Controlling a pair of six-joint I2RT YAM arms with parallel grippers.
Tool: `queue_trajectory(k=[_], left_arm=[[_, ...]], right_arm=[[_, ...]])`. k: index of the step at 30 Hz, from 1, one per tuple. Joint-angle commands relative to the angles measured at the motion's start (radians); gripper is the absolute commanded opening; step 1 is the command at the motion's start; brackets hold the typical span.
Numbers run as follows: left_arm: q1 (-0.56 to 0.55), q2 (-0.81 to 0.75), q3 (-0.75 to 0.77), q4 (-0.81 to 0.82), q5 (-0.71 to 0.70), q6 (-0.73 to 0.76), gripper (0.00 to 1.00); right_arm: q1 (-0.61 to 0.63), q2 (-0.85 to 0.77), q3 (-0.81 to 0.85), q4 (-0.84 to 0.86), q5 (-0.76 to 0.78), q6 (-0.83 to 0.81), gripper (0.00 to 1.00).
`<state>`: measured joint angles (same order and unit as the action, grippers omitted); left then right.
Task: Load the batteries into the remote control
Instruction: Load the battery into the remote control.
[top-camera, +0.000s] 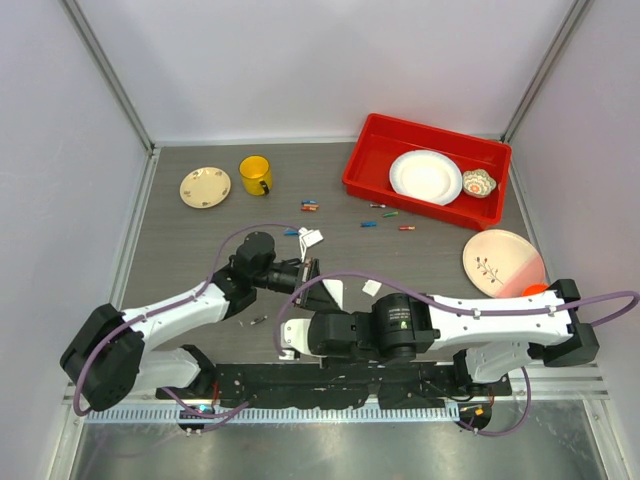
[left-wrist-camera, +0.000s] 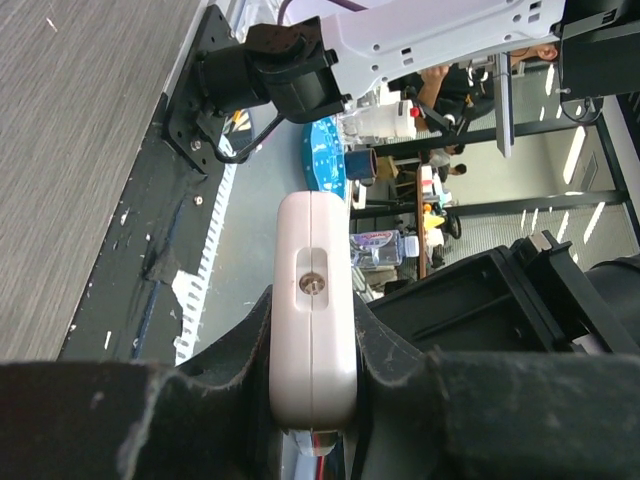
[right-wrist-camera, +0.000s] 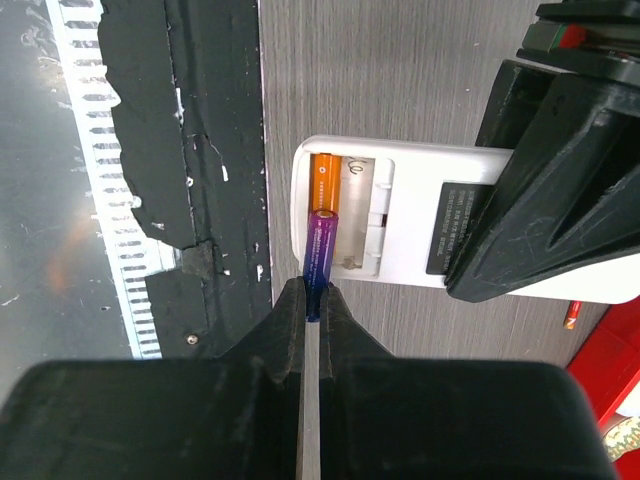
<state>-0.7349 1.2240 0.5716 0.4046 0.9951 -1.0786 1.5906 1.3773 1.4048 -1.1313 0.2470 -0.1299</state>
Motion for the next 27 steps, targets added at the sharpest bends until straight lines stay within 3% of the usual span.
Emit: queue_trajectory(k=[1,13,27], left_arm=[[-0.014,-0.001,0.001,-0.009,0.01,0.028,0.0],[-0.055,-0.023,-0.003,-0.101,-0.033,0.08,0.0],[-0.063,-0.027,0.001,-0.076,-0.065,0.065,0.0]], right_arm=[[0.008,0.009,0.043,-0.004,-0.012,-0.02,0.01],[0.006,0.045,0.045,-0.013,-0.029,-0.013,0.01],[0.008,0.069,0.046,-0.012,-0.058,-0.005,0.01]])
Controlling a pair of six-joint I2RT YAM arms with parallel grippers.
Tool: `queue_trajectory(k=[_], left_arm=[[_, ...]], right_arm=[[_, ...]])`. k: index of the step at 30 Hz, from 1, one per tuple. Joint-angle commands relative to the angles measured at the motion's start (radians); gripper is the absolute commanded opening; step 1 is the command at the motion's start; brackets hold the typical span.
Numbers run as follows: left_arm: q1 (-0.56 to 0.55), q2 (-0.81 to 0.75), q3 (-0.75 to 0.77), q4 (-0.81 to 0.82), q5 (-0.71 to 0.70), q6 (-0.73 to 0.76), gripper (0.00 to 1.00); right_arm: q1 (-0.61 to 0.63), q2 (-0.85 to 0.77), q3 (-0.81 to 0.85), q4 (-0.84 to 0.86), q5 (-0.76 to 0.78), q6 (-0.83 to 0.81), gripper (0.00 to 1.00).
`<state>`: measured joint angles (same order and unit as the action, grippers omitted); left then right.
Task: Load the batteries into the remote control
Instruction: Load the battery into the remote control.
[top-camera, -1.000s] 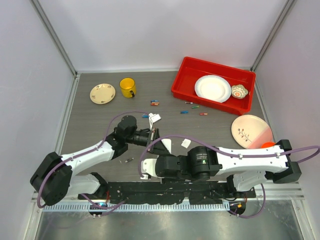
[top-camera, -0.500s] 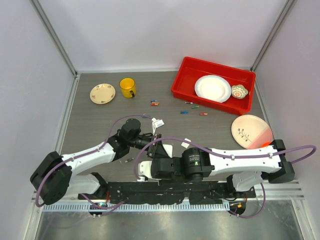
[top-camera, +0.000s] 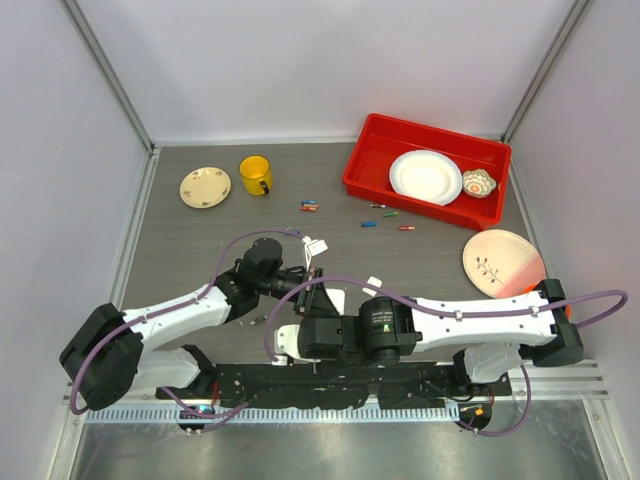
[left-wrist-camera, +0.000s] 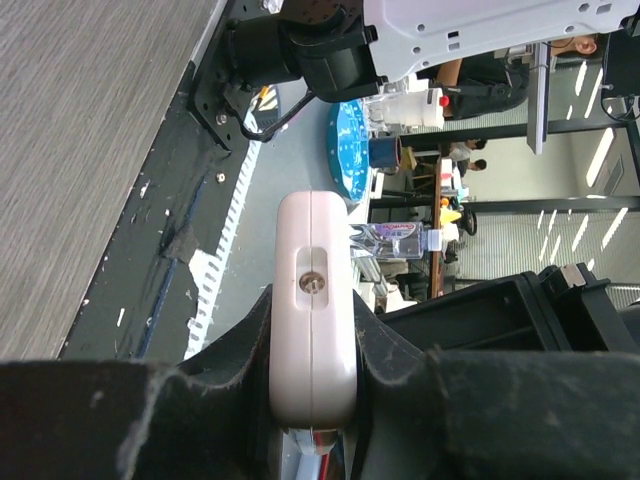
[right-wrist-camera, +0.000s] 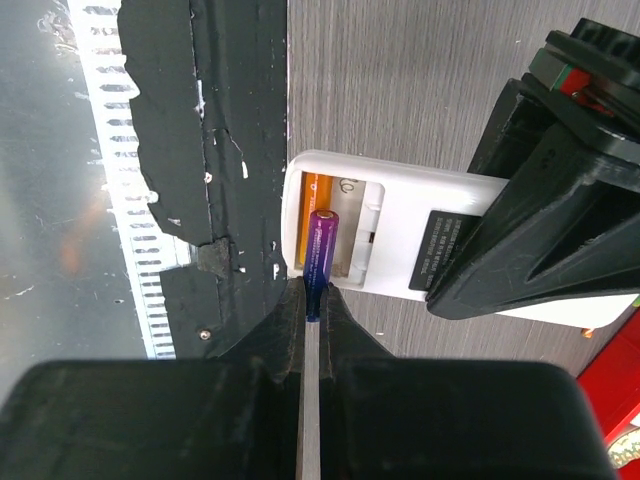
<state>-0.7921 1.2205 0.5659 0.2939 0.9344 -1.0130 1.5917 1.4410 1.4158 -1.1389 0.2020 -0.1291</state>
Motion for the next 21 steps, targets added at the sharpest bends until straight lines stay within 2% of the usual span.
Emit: queue_trajectory(k=[1,21], left_arm=[[-0.006,-0.026,0.008,0.039,-0.005,-0.004,0.0],[-0.042,-0.039,-0.018,0.149,-0.012,-0.075,0.0]], right_arm=[[0.007,0.006,0.034,-0.004,-0.013,-0.006,0.01],[0.002,0.035,0.018,0.024,0.033,-0.007,0.01]])
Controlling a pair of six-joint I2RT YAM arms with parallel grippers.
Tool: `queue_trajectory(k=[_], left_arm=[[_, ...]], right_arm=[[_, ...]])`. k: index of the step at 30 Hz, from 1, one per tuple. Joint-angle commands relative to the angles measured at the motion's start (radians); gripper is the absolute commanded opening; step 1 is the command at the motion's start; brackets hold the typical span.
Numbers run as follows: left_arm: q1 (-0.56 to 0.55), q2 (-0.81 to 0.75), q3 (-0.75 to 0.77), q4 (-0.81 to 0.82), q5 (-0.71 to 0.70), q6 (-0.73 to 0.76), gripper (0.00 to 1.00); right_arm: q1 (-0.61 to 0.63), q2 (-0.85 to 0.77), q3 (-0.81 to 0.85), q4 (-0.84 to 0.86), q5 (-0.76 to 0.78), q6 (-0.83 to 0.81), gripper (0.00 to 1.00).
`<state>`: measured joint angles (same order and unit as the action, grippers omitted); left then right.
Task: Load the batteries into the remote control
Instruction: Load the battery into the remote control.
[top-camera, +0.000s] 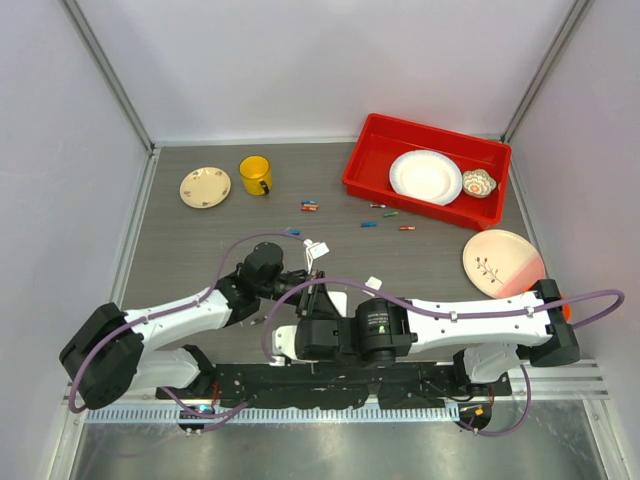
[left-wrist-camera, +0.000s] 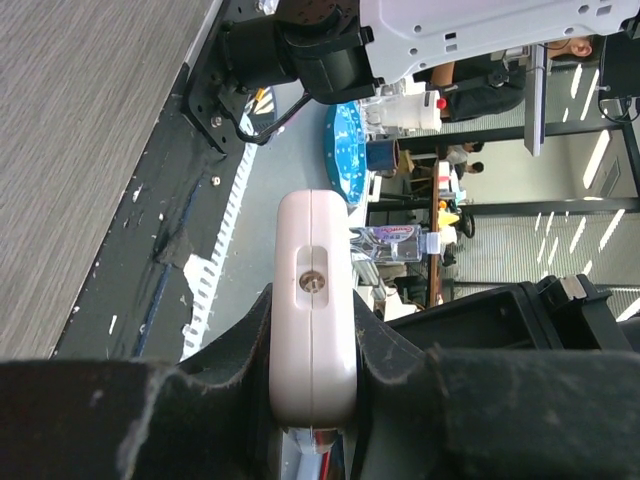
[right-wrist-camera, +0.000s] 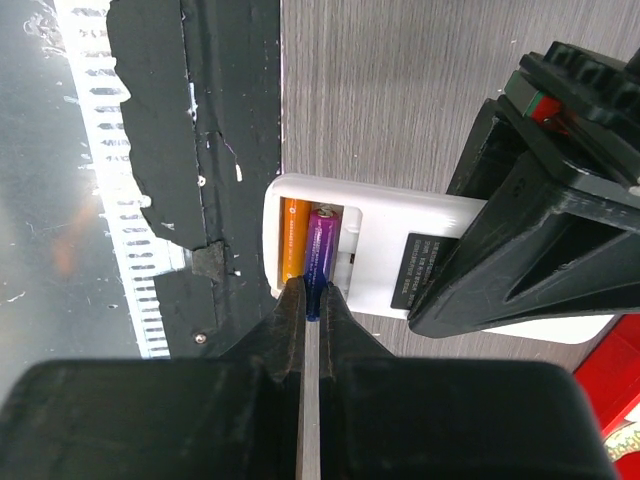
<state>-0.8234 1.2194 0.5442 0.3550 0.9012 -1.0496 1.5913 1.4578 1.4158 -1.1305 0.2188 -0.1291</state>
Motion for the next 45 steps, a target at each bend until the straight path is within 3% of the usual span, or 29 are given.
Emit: queue_trajectory(k=[1,8,23,30,45], left_arm=[[-0.013,-0.043,0.003,0.088,0.018,-0.039,0.0],[-0.014,-0.055,-0.004,0.113,0.008,-0.053,0.0],[-0.014,-0.044,-0.035,0.191,-0.001,-0.081,0.0],[-0.016,-0.032,-0.036,0.191,-0.005,-0.082,0.0],[-0.016,-0.014,-0.046,0.196,-0.025,-0.072,0.0]], right_arm=[[0.001,0.022,0.021,0.018,0.01,-0.007,0.01],[0.001,0.044,0.035,0.035,0.019,-0.003,0.01],[0.002,0.045,0.06,0.037,0.053,0.009,0.2],[0.001,0.036,0.063,0.034,0.065,0.017,0.34],[0.001,0.006,0.12,0.017,0.096,0.014,0.45]])
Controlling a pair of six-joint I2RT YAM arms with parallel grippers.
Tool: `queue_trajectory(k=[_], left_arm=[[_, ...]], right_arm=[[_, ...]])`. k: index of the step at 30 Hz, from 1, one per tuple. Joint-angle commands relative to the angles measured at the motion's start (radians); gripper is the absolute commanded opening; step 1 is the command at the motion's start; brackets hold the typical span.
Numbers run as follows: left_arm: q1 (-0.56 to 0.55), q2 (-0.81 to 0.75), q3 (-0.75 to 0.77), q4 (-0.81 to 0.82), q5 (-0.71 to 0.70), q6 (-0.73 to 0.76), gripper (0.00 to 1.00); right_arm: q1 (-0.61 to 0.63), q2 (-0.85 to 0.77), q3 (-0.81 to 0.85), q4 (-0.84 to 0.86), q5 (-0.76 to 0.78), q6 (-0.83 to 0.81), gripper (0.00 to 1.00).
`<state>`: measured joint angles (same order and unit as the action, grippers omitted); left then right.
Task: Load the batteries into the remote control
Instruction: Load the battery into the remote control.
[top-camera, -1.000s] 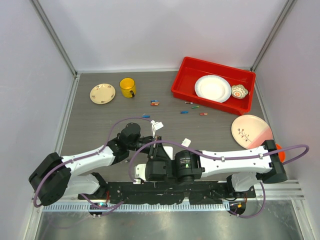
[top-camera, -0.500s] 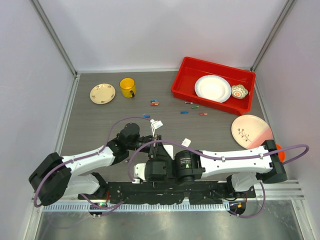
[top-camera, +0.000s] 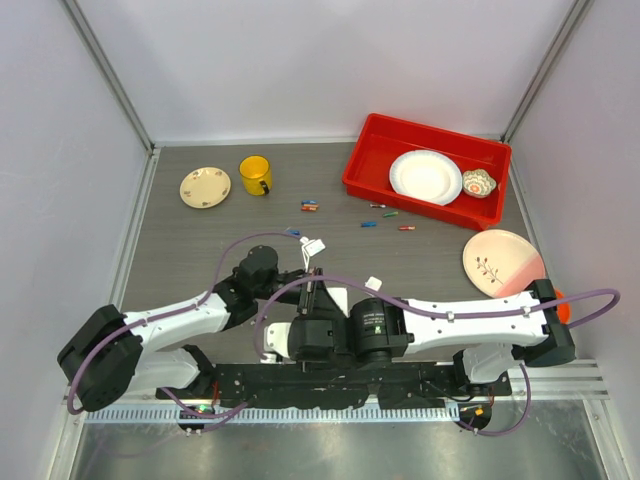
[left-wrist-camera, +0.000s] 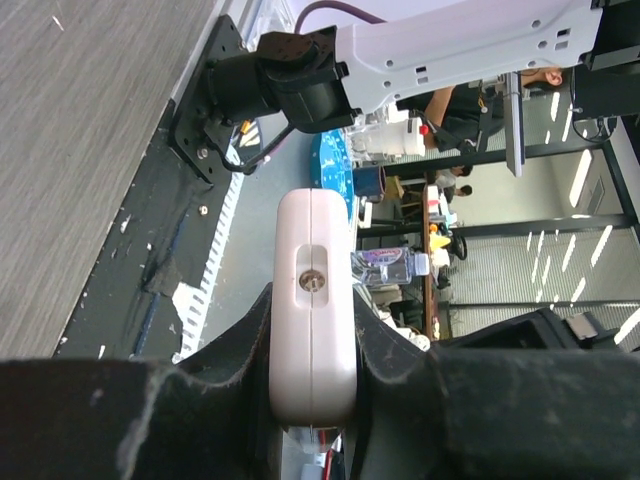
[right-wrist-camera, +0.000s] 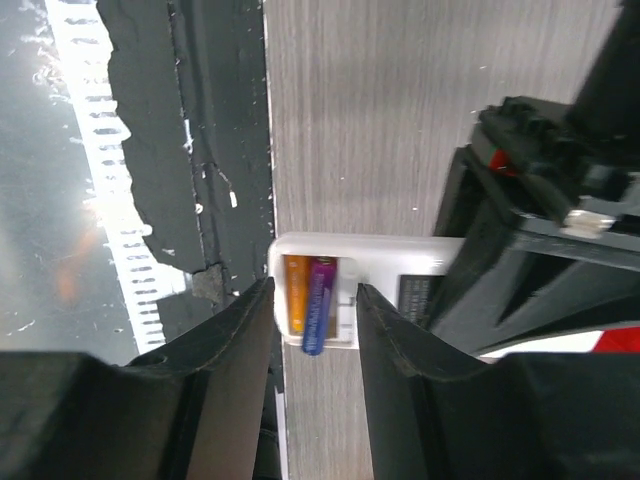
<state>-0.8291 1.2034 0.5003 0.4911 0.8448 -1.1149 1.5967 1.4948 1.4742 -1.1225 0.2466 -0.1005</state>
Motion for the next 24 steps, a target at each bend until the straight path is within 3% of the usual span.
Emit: queue_trajectory(k=[1,10,14,16,21,24], left_arm=[[-0.01,0.01,-0.003,0.061,0.024,-0.006,0.0],[-0.008,0.062,0.015,0.09,-0.003,-0.014,0.0],[-0.01,0.088,0.017,0.125,-0.044,-0.019,0.0],[-0.01,0.087,0.004,0.147,-0.082,-0.02,0.0],[-0.008,0.061,-0.043,0.273,-0.284,-0.028,0.0],[-0.01,0.044,-0.109,0.423,-0.412,-0.059,0.0]], right_arm=[[-0.004,-0.036,0.064,0.006,0.071,-0.016,0.45],[-0.004,-0.128,0.112,-0.02,0.141,0.007,0.5],[-0.006,-0.285,0.037,0.073,0.228,0.071,0.51],[-0.007,-0.349,-0.052,0.195,0.299,0.117,0.52],[-0.046,-0.633,-0.389,0.636,0.71,0.399,0.61],[-0.11,-0.766,-0.593,0.847,0.78,0.58,0.7]])
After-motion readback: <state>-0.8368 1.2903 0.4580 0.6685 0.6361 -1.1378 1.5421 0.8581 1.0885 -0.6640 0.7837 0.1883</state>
